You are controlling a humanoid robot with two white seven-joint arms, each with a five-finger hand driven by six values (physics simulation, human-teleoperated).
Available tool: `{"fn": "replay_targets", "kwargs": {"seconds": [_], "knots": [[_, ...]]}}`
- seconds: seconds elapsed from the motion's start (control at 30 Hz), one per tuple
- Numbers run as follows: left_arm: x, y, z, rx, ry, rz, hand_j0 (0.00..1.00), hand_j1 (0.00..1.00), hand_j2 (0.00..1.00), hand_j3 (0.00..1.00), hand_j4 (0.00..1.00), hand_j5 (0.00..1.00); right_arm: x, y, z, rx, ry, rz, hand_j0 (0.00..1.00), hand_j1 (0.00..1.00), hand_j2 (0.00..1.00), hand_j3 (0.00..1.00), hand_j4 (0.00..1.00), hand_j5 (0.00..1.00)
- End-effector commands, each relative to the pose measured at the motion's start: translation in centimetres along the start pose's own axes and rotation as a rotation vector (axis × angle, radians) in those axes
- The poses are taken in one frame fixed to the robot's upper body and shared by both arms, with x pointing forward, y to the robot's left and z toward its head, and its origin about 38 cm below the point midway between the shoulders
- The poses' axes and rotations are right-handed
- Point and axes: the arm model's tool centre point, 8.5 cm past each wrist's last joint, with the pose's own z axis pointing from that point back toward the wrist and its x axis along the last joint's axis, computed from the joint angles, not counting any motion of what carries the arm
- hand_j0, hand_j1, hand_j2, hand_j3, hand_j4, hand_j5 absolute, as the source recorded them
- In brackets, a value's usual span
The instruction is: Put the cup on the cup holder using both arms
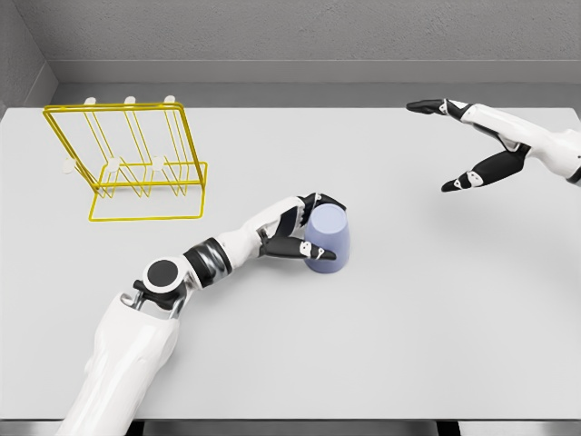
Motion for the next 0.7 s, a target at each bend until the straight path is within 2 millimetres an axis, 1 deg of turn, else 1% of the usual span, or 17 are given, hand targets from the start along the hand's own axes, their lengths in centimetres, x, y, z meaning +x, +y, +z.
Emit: {"fn": "replay_targets", "kwargs": {"seconds": [0.0,0.07,0.23,0.3,0.33,0.4,0.53,0.6,0.67], "knots": [[0.2,0.0,0.0,0.000,-0.007,0.003,0.42,0.42,0.42,0.42,0.42,0.42,0.0,-0.1,0.1,-0.005,-0.001,-0.005,1.00,1.00,1.00,1.00,1.00,1.00],[0.4,-0.1,0.0,-0.002,-0.014,0.000,0.40,0.40,0.40,0.40,0.40,0.40,0.0,-0.1,0.1,-0.005,-0.001,-0.005,1.00,1.00,1.00,1.00,1.00,1.00],[0.6,0.1,0.1,0.003,-0.022,0.002,0.39,0.39,0.39,0.39,0.39,0.39,0.4,-0.1,-0.1,0.000,-0.011,0.001,1.00,1.00,1.00,1.00,1.00,1.00],[1.4,0.0,0.2,0.003,-0.043,-0.009,0.39,0.39,0.39,0.39,0.39,0.39,0.4,-0.2,-0.1,-0.001,-0.012,0.002,1.00,1.00,1.00,1.00,1.00,1.00],[2.3,0.4,0.5,0.016,-0.069,-0.020,0.39,0.39,0.39,0.39,0.39,0.39,0.4,-0.2,-0.1,-0.001,-0.012,0.002,1.00,1.00,1.00,1.00,1.00,1.00],[4.3,0.0,0.7,0.011,-0.124,-0.049,0.39,0.39,0.39,0.39,0.39,0.39,0.4,-0.2,-0.1,-0.001,-0.012,0.002,1.00,1.00,1.00,1.00,1.00,1.00],[6.1,0.3,1.4,0.023,-0.169,-0.077,0.39,0.39,0.39,0.39,0.39,0.39,0.4,-0.2,-0.1,-0.001,-0.012,0.002,1.00,1.00,1.00,1.00,1.00,1.00],[7.8,0.8,2.2,0.043,-0.211,-0.108,0.39,0.39,0.39,0.39,0.39,0.39,0.4,-0.2,-0.1,-0.001,-0.012,0.002,1.00,1.00,1.00,1.00,1.00,1.00],[8.9,1.4,3.0,0.067,-0.240,-0.126,0.39,0.39,0.39,0.39,0.39,0.39,0.4,-0.2,-0.1,-0.001,-0.012,0.002,1.00,1.00,1.00,1.00,1.00,1.00]]}}
